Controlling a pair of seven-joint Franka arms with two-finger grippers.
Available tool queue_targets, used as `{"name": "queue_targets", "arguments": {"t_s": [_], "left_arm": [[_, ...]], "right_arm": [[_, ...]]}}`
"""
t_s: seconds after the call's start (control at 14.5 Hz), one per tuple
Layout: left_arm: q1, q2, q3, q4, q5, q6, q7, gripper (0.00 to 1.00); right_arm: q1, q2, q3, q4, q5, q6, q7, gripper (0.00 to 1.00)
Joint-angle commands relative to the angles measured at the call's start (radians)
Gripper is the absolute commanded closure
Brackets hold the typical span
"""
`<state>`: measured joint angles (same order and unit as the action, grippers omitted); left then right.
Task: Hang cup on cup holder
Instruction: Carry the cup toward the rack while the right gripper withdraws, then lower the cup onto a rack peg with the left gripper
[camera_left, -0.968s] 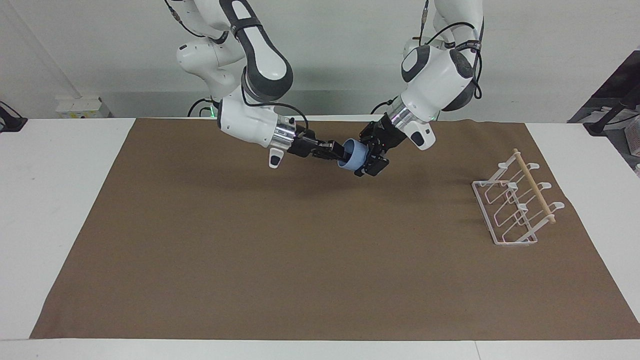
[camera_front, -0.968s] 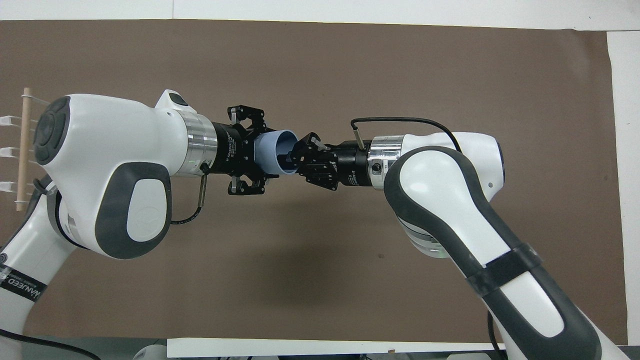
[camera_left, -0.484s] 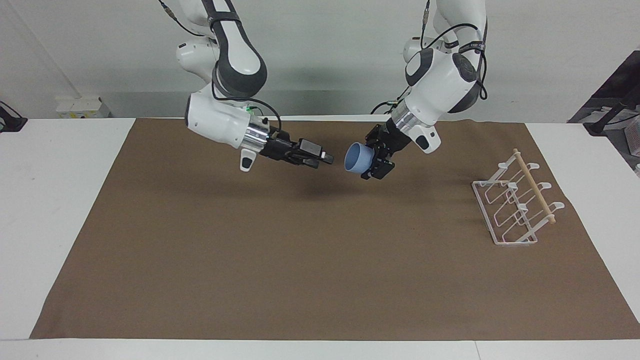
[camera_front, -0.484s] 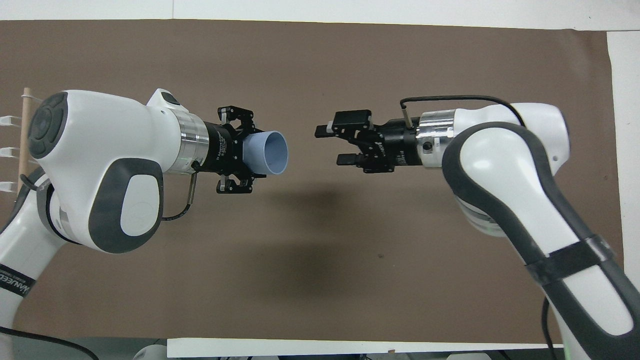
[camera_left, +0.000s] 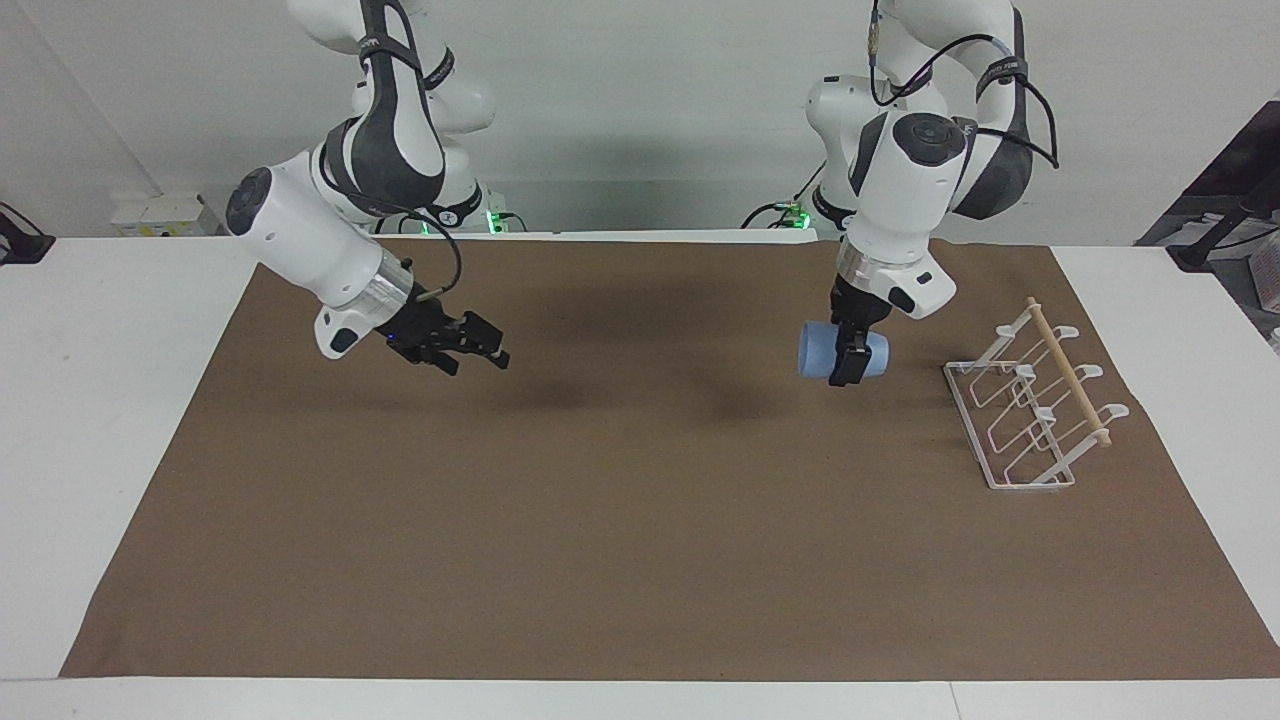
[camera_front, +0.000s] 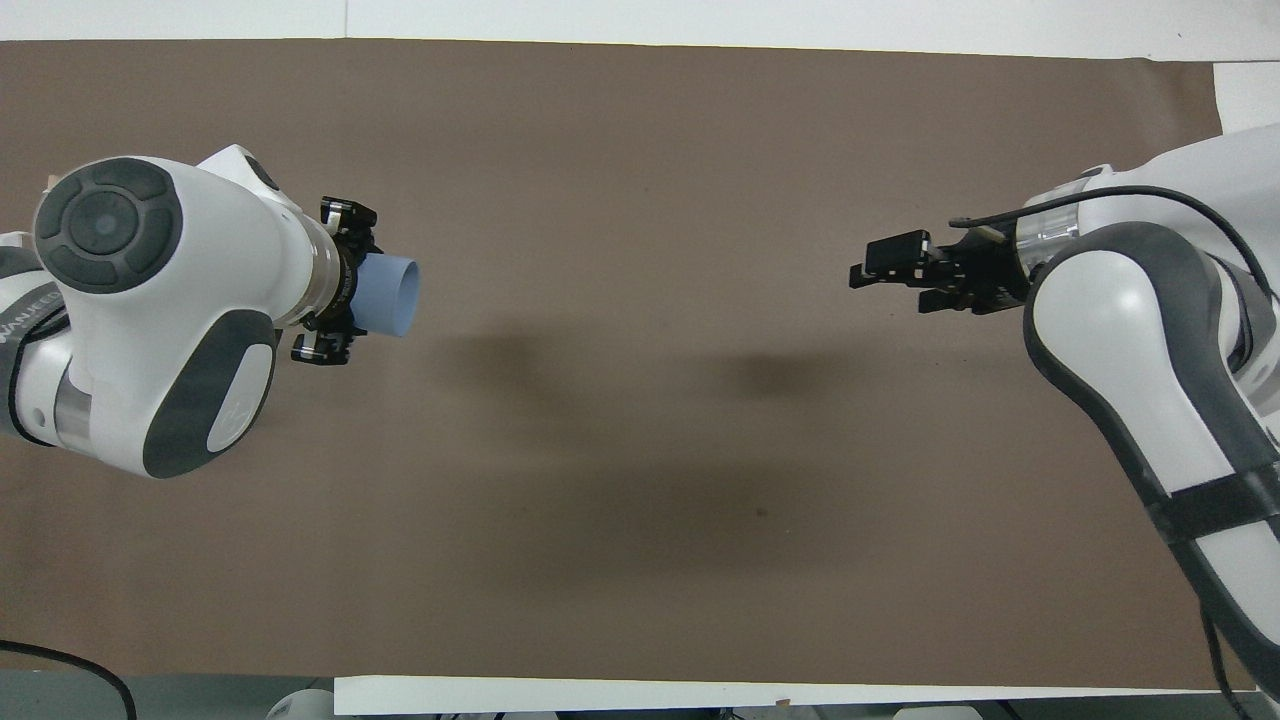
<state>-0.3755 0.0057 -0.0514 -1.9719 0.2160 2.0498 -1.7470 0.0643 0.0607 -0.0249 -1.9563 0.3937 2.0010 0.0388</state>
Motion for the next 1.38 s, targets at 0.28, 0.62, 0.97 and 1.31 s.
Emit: {"name": "queue_targets", "arguments": {"t_s": [0.28, 0.62, 0.97, 1.31], "left_arm": [[0.053, 0.013, -0.004, 0.001, 0.634, -0.062, -0.012, 0.63], [0.098, 0.076, -0.002, -0.027, 1.069, -0.072, -0.012, 0.63], [0.133, 0.135, -0.005, -0.03, 1.229, -0.129, -0.079, 0.63], [0.144, 0.2, -0.004, -0.035, 1.234, -0.131, -0.296, 0.62]], "right_arm": [[-0.118, -0.027, 0.008, 0.279, -0.366, -0.333, -0.016, 0.0], [-0.15, -0.079, 0.013, 0.409, -0.435, -0.541, -0.033, 0.0], [-0.051, -0.104, -0.047, 0.396, -0.477, -0.585, -0.05, 0.0], [-0.029, -0.082, -0.087, 0.41, -0.455, -0.611, -0.053, 0.0]]}}
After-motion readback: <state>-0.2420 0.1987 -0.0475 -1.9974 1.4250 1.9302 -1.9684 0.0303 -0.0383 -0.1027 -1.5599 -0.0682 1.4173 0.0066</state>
